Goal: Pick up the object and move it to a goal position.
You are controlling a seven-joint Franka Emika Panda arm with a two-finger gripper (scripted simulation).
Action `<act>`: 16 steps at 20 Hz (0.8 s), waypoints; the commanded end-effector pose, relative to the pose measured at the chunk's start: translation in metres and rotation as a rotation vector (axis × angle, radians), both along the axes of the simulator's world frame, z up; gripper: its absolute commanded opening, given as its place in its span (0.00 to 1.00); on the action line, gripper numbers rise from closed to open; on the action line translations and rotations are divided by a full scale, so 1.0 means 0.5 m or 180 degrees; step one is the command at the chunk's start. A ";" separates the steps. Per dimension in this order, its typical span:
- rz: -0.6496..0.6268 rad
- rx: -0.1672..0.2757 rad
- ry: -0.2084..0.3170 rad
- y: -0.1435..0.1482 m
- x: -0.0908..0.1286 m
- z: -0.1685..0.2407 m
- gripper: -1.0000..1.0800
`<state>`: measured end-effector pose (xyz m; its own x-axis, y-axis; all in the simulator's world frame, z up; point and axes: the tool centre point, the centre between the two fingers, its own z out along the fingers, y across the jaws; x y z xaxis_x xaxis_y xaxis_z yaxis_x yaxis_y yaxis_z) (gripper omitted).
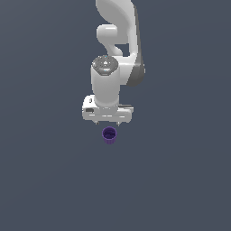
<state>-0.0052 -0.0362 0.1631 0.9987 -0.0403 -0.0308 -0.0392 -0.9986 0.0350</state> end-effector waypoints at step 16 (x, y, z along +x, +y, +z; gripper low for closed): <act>-0.0046 0.0069 0.0006 0.014 0.005 0.006 0.62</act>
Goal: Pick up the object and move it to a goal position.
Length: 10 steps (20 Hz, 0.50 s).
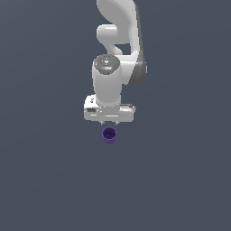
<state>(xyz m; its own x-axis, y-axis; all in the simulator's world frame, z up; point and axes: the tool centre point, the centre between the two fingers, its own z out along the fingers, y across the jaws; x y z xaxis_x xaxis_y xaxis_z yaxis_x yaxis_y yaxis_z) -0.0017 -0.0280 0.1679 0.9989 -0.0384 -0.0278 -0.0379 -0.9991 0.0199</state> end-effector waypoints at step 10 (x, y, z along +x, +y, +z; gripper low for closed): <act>-0.0792 0.0368 0.0285 -0.027 -0.029 -0.048 0.62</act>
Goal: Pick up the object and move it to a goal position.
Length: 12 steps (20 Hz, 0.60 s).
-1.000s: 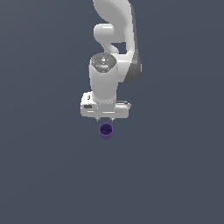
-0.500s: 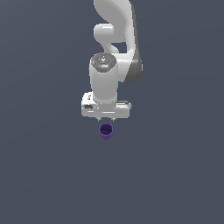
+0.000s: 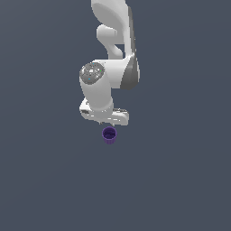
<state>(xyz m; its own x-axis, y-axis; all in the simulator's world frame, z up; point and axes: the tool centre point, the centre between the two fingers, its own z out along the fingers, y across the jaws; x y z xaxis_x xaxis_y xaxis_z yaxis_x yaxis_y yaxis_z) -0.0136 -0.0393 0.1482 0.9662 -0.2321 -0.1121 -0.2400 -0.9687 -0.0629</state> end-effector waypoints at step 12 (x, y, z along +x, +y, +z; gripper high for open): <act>-0.1593 0.0811 0.0634 -0.030 -0.046 -0.077 0.62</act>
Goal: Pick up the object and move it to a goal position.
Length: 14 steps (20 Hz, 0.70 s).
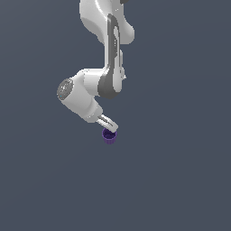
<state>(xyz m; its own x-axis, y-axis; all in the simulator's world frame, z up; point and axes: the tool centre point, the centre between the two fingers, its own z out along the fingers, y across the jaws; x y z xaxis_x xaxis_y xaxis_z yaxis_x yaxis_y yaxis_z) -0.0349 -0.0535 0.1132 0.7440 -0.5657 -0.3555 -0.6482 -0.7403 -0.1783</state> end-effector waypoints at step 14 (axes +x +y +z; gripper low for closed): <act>-0.1570 0.0973 0.0688 -0.014 -0.013 -0.043 0.62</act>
